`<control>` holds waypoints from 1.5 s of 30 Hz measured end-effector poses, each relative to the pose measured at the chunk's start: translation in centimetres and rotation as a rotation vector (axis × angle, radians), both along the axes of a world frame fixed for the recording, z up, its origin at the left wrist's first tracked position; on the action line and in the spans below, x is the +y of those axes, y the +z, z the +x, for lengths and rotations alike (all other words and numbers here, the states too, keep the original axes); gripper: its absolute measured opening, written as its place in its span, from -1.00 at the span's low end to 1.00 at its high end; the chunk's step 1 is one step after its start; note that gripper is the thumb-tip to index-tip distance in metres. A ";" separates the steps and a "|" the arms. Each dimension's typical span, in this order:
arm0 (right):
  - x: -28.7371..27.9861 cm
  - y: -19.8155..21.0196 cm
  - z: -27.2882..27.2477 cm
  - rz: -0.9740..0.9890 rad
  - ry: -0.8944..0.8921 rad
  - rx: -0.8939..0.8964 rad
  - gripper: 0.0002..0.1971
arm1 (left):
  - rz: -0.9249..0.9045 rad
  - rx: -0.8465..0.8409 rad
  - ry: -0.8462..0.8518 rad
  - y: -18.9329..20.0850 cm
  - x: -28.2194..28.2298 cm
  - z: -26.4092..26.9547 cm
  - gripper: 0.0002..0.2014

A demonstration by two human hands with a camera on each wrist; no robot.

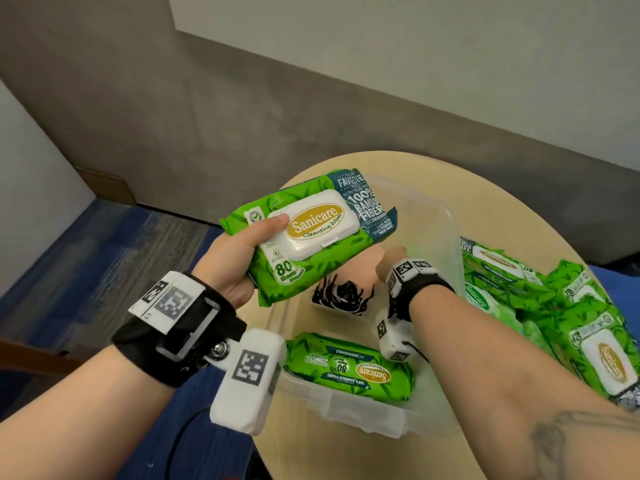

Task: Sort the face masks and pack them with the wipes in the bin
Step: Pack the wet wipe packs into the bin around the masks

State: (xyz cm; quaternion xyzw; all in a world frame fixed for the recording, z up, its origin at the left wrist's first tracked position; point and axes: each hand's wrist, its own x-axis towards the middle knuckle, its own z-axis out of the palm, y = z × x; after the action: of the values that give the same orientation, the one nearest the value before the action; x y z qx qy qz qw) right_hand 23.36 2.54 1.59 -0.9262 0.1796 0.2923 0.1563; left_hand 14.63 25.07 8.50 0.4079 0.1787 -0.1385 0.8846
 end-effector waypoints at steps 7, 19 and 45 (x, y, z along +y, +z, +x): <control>-0.6 2.5 -1.2 -0.263 0.291 0.145 -0.26 | 0.007 -0.008 -0.022 0.1 0.1 0.1 -0.62; -4.5 15.2 -2.3 -0.064 0.044 -0.344 -0.91 | 0.212 -0.048 -0.003 4.4 -0.2 1.0 -0.59; -26.3 11.0 -12.7 0.165 -0.386 -0.466 -0.69 | 0.957 -0.064 -0.248 7.3 -10.6 4.7 -0.34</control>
State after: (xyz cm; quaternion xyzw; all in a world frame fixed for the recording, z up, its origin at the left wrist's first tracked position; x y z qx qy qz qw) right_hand 10.68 -23.73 12.60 -0.9013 0.2870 0.0509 0.3203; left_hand 19.36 14.45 15.84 0.7905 0.1452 -0.1324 0.5800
